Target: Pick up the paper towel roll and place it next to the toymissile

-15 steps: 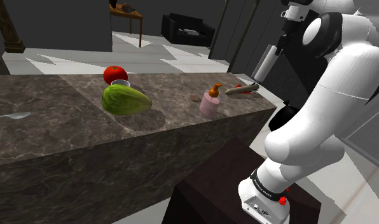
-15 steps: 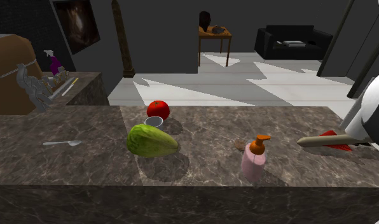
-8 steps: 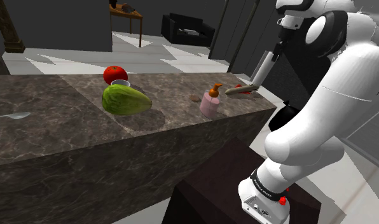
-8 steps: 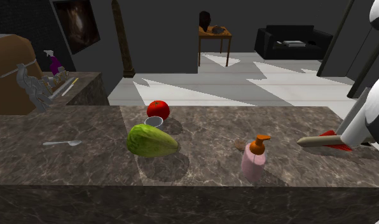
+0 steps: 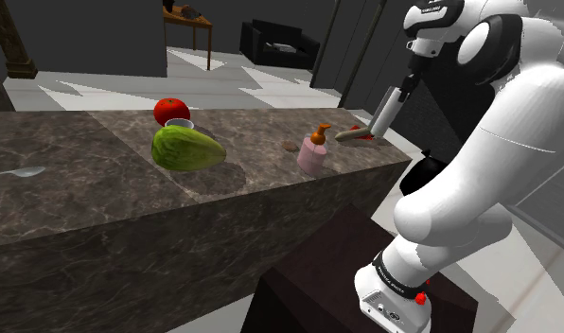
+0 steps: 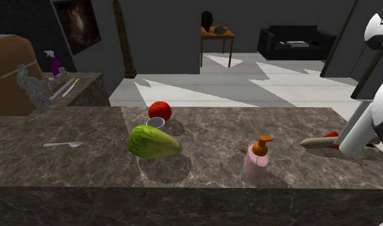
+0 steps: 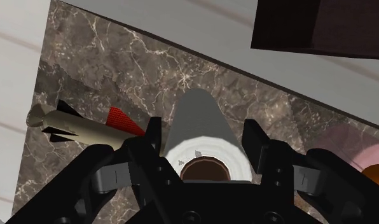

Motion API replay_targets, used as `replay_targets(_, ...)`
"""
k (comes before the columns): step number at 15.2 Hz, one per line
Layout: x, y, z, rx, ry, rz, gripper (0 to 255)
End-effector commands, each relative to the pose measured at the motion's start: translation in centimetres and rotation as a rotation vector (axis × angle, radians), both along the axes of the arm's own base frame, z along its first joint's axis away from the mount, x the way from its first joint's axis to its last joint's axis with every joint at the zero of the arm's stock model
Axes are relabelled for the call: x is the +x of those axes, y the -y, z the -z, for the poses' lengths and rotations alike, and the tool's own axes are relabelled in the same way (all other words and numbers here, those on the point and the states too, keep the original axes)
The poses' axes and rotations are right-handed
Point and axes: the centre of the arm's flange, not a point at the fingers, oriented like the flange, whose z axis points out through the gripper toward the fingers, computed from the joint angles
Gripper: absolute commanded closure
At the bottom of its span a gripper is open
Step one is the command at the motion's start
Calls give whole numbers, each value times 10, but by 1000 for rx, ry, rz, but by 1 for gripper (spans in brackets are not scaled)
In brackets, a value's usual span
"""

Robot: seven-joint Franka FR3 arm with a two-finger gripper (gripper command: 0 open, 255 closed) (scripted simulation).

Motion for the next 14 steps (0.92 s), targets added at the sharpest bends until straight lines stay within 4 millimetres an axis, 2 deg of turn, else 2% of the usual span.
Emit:
replay_targets(1,1,-1,11,0,0,0,255)
replay_targets(14,1,-1,80,0,0,0,255)
